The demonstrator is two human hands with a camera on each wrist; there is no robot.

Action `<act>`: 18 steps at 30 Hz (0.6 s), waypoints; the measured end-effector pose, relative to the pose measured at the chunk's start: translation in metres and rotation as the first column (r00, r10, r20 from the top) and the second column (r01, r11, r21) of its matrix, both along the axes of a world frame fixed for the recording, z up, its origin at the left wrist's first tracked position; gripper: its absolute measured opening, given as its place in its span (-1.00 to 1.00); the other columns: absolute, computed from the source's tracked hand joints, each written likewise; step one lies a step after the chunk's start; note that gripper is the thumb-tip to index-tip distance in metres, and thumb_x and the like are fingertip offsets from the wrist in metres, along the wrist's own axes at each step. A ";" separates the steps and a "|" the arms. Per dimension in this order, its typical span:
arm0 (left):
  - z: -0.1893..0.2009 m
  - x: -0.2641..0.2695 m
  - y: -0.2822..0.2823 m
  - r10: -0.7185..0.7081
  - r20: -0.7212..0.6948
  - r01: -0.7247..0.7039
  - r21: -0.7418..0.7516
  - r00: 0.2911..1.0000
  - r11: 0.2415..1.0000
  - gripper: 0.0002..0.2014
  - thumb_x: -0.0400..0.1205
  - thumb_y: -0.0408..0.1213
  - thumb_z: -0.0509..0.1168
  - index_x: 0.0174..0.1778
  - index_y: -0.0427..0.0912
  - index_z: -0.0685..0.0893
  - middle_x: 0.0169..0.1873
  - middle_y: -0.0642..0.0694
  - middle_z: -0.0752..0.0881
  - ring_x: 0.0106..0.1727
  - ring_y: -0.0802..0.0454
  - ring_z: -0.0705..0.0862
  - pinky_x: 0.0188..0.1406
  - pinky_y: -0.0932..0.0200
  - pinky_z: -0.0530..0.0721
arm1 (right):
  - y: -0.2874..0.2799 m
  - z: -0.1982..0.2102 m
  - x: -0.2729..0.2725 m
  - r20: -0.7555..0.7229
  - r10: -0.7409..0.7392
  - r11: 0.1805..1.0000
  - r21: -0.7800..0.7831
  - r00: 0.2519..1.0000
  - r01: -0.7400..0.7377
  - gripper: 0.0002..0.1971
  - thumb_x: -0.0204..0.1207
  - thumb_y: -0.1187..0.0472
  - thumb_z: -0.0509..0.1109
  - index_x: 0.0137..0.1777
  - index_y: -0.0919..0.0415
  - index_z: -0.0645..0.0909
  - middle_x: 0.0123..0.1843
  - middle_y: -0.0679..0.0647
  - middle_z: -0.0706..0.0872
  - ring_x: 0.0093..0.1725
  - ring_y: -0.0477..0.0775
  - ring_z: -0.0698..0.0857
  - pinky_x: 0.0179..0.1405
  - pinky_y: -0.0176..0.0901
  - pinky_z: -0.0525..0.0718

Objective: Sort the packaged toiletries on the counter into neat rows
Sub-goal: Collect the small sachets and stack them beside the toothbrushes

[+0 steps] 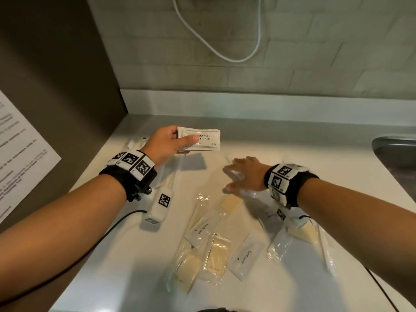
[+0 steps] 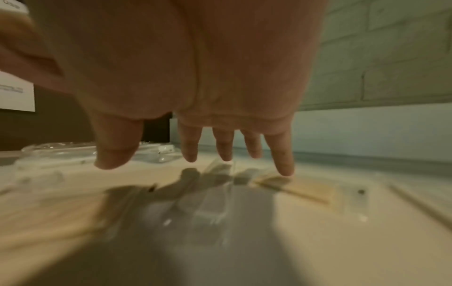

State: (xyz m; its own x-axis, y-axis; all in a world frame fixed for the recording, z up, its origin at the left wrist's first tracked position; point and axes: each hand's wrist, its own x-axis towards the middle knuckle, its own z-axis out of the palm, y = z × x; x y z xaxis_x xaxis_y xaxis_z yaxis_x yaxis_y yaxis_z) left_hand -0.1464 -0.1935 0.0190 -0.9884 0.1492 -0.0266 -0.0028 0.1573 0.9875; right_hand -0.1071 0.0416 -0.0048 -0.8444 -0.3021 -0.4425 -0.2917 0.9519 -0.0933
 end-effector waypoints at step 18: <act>-0.020 -0.008 0.032 -0.090 0.024 0.090 -0.037 0.996 0.995 -0.66 0.56 -0.33 0.48 0.22 -0.34 0.67 0.08 -0.19 0.81 0.03 -0.03 0.81 -0.13 0.27 0.79 | 0.007 0.012 0.068 0.063 0.159 0.983 -0.102 0.985 -0.152 -0.48 0.57 -0.20 0.27 0.46 0.00 0.46 0.40 -0.01 0.56 0.28 0.07 0.59 0.28 -0.04 0.56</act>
State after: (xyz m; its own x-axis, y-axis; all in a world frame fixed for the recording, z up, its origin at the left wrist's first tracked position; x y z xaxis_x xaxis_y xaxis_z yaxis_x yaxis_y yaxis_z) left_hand -0.1539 -0.1613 -0.0012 -0.9701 0.2360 -0.0563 -0.0093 0.1956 0.9806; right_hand -0.0391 0.0489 0.0071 -0.7513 -0.4714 -0.4618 -0.4246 0.8810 -0.2085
